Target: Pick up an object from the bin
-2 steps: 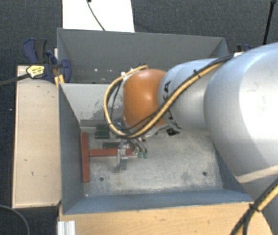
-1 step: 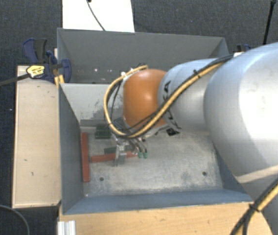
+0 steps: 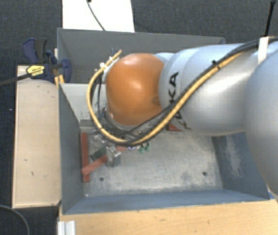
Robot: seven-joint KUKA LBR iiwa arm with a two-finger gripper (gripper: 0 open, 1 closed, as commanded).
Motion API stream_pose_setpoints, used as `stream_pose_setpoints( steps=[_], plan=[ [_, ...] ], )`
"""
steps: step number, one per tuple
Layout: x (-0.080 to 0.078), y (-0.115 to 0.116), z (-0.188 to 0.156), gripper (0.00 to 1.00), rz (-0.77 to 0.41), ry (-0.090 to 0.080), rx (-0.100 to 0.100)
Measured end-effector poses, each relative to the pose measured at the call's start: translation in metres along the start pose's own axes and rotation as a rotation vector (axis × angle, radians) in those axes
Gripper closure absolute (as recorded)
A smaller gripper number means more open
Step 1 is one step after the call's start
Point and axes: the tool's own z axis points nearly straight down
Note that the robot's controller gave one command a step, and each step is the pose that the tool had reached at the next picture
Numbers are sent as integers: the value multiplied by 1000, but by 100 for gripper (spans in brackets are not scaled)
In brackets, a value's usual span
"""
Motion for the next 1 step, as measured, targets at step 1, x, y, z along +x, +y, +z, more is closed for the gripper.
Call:
stream_pose_setpoints(
  steps=[1],
  plan=[
    [-9, -36, -103, 100, 44, -5, 3]
  ],
)
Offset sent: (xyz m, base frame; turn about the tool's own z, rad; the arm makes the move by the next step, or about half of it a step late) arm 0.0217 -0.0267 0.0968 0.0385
